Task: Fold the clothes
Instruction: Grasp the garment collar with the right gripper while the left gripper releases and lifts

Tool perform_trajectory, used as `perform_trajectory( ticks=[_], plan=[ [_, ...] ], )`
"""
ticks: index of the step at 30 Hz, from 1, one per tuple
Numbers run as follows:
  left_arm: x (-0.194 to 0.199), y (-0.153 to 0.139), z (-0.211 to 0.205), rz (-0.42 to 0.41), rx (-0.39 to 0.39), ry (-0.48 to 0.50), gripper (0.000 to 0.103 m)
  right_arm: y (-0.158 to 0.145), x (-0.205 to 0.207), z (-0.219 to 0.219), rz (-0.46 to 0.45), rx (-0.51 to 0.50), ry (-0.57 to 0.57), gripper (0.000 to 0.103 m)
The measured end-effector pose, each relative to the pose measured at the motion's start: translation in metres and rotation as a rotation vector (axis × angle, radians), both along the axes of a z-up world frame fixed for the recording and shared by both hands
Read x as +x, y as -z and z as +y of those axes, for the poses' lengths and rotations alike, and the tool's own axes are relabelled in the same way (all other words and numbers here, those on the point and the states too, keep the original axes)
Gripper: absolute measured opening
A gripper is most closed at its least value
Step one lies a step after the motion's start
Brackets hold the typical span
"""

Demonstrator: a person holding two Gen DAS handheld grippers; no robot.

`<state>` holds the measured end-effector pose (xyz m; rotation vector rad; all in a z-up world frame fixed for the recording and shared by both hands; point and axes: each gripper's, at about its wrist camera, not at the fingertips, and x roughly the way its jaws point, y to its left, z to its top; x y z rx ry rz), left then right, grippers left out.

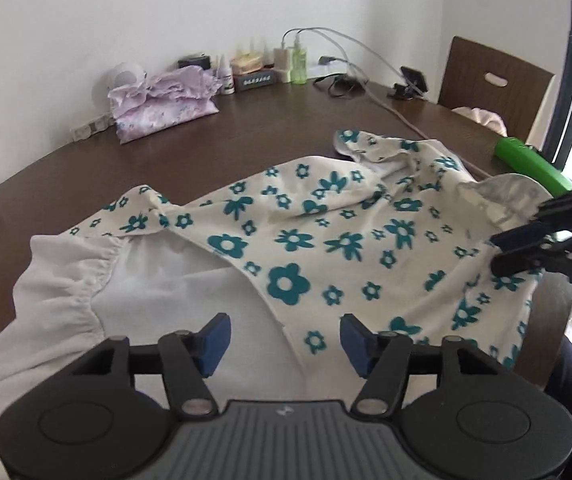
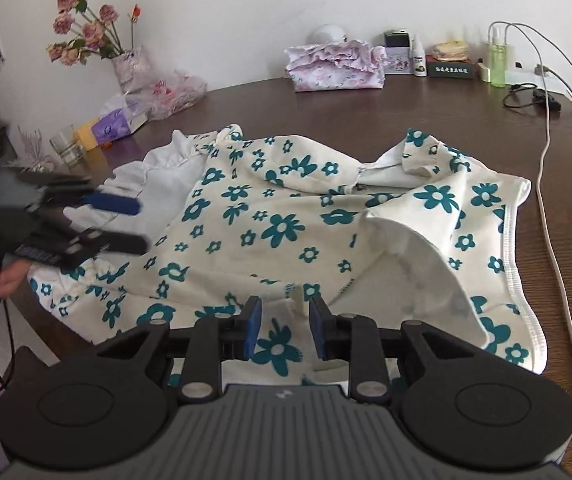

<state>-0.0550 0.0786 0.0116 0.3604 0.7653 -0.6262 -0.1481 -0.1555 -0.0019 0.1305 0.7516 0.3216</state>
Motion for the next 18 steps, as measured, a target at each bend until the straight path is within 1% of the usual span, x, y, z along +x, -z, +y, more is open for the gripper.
perform_trajectory(
  ticks=[2, 3, 4, 6, 7, 9, 11, 12, 13, 14, 15, 16, 17, 18],
  plan=[
    [0.015, -0.016, 0.000, -0.030, 0.015, 0.006, 0.060, -0.007, 0.000, -0.004, -0.015, -0.005, 0.033, 0.028],
    [0.026, -0.022, -0.002, -0.025, 0.009, -0.002, 0.062, -0.010, 0.005, -0.008, -0.014, -0.006, 0.067, 0.033],
    [0.040, -0.025, -0.004, -0.001, -0.008, -0.017, 0.065, -0.012, 0.010, -0.012, -0.012, -0.006, 0.100, 0.038],
    [0.072, -0.021, -0.011, 0.065, -0.037, -0.072, 0.065, -0.009, 0.030, -0.019, 0.022, 0.008, 0.148, 0.041],
    [0.084, -0.015, -0.013, 0.078, -0.035, -0.123, 0.064, -0.005, 0.040, -0.019, 0.042, 0.022, 0.160, 0.044],
    [0.104, -0.002, -0.014, 0.089, -0.029, -0.222, 0.058, 0.001, 0.050, -0.019, 0.061, 0.025, 0.178, 0.044],
    [0.117, 0.011, -0.007, 0.111, -0.052, -0.301, 0.052, 0.006, 0.058, -0.020, 0.068, 0.021, 0.210, 0.042],
    [0.121, 0.017, -0.002, 0.126, -0.082, -0.328, 0.052, 0.008, 0.057, -0.024, 0.053, 0.022, 0.244, 0.032],
    [0.123, 0.022, 0.003, 0.134, -0.119, -0.343, 0.050, 0.009, 0.057, -0.028, 0.038, 0.025, 0.278, 0.014],
    [0.123, 0.025, 0.006, 0.127, -0.145, -0.349, 0.046, 0.010, 0.054, -0.034, 0.012, 0.075, 0.299, 0.007],
    [0.122, 0.027, 0.007, 0.108, -0.148, -0.360, 0.042, 0.010, 0.051, -0.041, -0.013, 0.124, 0.319, 0.004],
    [0.122, 0.027, 0.008, 0.099, -0.146, -0.374, 0.034, 0.009, 0.048, -0.044, -0.014, 0.125, 0.336, 0.003],
    [0.121, 0.027, 0.010, 0.092, -0.146, -0.386, 0.031, 0.008, 0.044, -0.047, -0.014, 0.127, 0.352, 0.003],
    [0.121, 0.026, 0.012, 0.098, -0.159, -0.389, 0.031, 0.001, 0.040, -0.047, -0.012, 0.113, 0.338, 0.004]
  ],
)
